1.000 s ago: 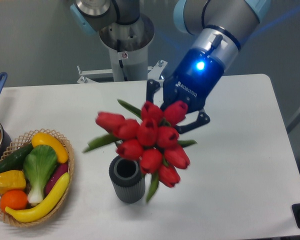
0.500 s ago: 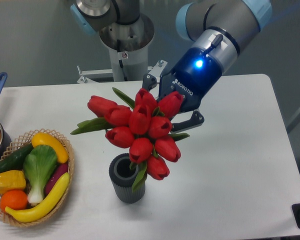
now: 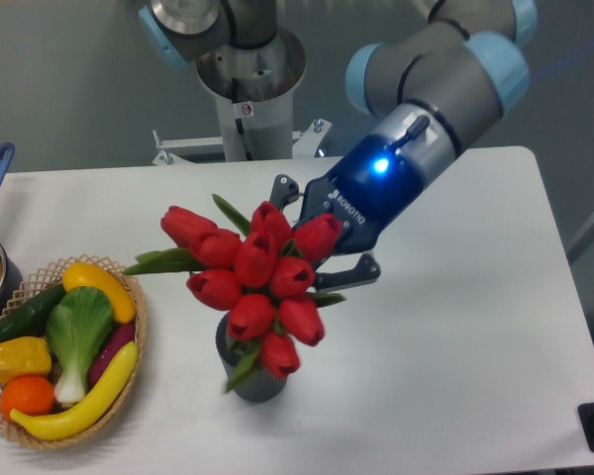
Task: Insert the flowers into the vase
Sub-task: 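Lower the tulip stems down into the grey vase opening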
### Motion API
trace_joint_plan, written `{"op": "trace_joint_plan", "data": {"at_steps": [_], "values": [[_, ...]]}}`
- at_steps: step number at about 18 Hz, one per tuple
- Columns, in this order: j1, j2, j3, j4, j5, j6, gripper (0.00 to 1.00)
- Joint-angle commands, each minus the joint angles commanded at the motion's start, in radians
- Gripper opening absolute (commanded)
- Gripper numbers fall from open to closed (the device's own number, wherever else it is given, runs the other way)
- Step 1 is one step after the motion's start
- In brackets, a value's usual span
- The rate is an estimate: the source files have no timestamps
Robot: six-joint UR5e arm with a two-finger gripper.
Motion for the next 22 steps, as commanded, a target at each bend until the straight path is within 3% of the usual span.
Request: {"op": "trace_joint_plan", "data": {"at_steps": [3, 13, 18, 22], "values": [[0.011, 0.002, -0.037, 0.000, -0.022, 0.040, 0.00], [0.046, 0.000, -0.063, 0.000, -0.022, 0.065, 0.00], [0.034, 0.002, -0.158, 0.000, -0.022, 0.141, 0.00], [0.029, -0.015, -0.169, 0.000, -0.022, 0.180, 0.00]]}}
